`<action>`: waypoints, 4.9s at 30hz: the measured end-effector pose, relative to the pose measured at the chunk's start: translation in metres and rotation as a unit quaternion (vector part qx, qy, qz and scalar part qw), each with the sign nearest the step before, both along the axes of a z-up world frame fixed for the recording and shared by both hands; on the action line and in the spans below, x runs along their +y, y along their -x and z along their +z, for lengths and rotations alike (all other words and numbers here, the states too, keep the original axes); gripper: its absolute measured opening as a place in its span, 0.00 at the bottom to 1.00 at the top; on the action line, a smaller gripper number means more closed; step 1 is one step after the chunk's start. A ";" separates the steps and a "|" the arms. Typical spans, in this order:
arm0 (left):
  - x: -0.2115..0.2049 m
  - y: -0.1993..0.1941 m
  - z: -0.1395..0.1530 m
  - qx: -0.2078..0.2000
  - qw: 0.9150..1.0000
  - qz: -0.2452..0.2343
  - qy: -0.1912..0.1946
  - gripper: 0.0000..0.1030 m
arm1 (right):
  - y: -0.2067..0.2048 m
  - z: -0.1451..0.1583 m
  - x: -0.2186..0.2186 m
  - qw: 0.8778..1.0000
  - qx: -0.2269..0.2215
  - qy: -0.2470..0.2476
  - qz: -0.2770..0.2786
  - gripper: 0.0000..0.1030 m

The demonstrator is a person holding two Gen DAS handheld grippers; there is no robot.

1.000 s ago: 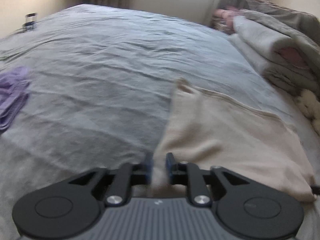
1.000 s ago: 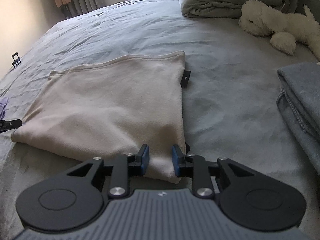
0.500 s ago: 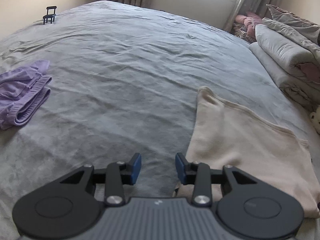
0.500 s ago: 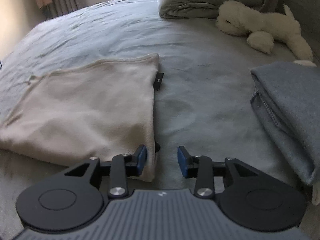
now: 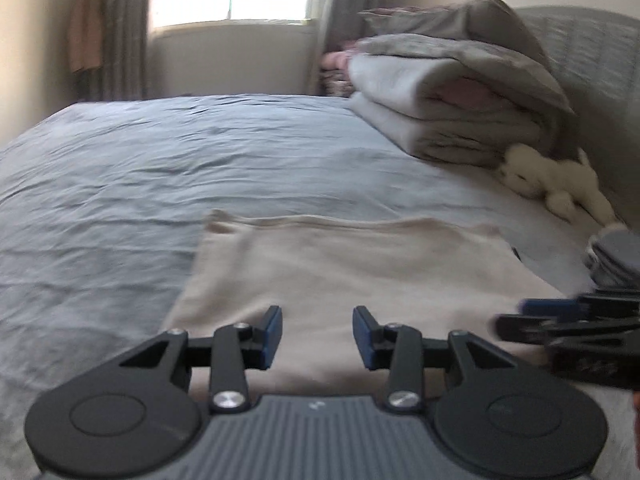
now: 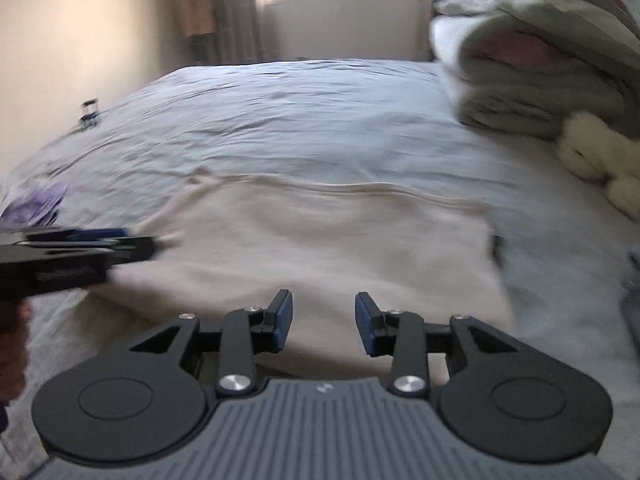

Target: Fold clothes

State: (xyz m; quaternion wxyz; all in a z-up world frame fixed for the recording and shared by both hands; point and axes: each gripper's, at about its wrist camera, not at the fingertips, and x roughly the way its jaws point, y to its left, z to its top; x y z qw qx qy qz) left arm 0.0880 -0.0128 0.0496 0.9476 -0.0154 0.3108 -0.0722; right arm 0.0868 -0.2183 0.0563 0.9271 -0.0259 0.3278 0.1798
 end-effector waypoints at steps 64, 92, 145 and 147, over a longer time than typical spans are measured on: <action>-0.007 -0.007 -0.022 0.037 0.999 0.003 -0.007 0.40 | -0.024 -0.017 -0.052 0.993 0.059 0.035 -0.093 0.74; -0.001 -0.010 -0.024 0.047 0.999 0.015 0.017 0.41 | 0.011 -0.049 -0.116 0.896 0.070 -0.328 -0.290 0.81; -0.005 -0.009 -0.023 0.042 0.999 0.009 0.000 0.42 | 0.003 -0.047 -0.090 0.902 0.010 -0.270 -0.336 0.30; -0.004 -0.009 -0.023 0.042 0.999 0.009 0.002 0.42 | 0.003 -0.044 -0.090 0.904 0.004 -0.268 -0.332 0.27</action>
